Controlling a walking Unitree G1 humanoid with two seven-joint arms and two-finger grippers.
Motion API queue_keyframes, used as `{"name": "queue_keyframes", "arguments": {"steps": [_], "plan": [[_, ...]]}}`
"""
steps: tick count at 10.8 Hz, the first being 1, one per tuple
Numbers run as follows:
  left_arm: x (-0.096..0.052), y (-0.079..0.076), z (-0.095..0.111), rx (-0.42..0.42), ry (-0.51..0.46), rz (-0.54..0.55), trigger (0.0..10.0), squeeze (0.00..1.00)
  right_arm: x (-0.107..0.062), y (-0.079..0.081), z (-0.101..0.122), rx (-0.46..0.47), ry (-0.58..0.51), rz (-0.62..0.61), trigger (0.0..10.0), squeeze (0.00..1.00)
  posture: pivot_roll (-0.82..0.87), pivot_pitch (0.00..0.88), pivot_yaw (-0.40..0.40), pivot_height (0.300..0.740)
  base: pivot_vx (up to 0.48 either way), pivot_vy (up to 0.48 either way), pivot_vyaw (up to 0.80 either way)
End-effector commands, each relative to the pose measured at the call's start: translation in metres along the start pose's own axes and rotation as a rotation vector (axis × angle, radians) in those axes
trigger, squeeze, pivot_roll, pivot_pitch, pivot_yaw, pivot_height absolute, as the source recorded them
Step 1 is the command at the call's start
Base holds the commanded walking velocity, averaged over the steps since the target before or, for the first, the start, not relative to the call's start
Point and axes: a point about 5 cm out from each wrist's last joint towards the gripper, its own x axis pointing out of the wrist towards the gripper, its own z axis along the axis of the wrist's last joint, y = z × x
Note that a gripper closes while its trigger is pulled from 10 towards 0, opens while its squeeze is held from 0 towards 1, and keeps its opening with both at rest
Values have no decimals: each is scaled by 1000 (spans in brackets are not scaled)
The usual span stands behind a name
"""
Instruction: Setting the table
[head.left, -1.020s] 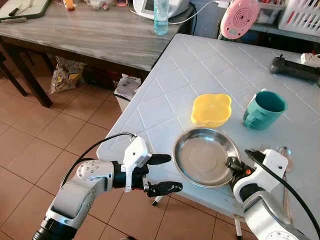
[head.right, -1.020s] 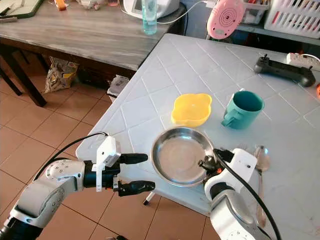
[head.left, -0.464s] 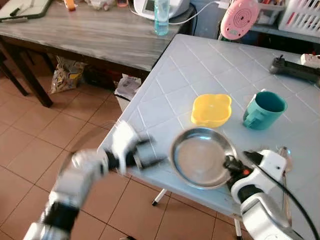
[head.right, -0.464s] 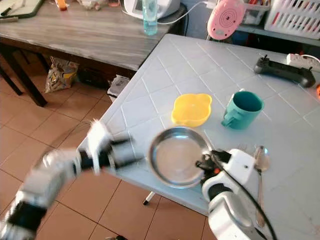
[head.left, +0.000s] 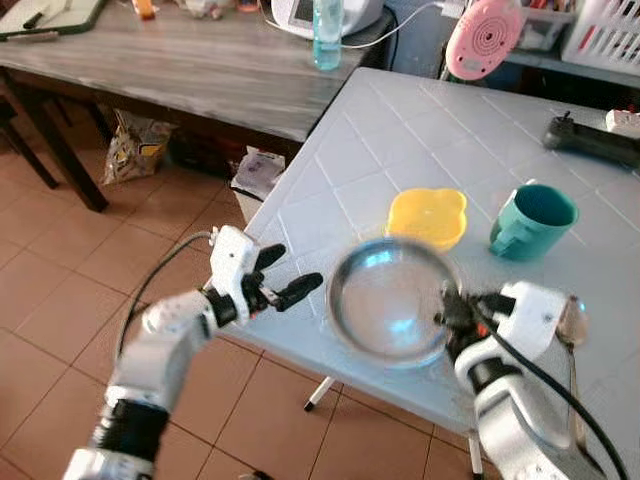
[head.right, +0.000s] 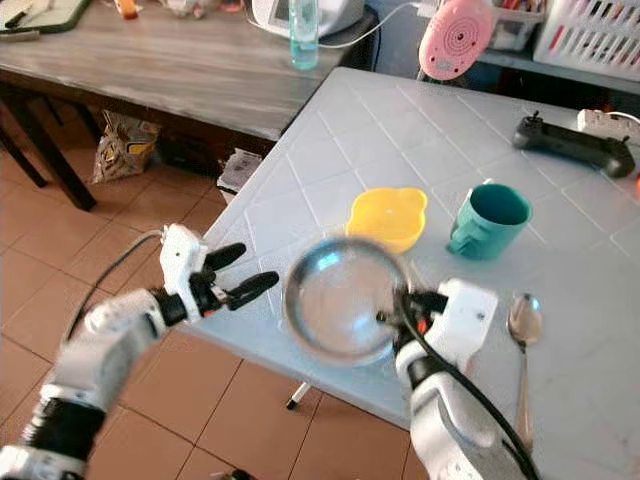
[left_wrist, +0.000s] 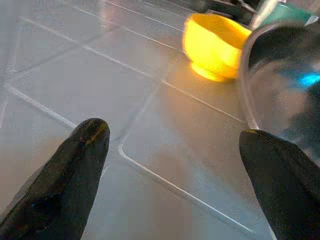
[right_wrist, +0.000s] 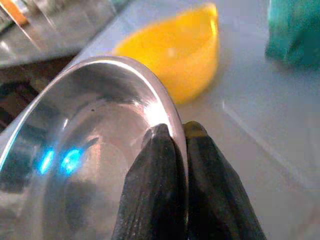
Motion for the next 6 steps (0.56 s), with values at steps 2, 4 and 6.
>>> {"name": "queue_keyframes", "arguments": {"steps": [2,4,6], "plan": [[2,6,5,18,-56,125,10000,0,-1,3,21,32,-133,24,0,0,54,125,-12,740,0,0,0],[9,11,15,56,-109,264,10000,0,-1,4,35,57,-229,29,0,0,53,121,-13,740,0,0,0],[14,18,25,65,-152,355,10000,0,1,-1,48,138,-308,-3,0,0,48,112,-10,740,0,0,0]]}}
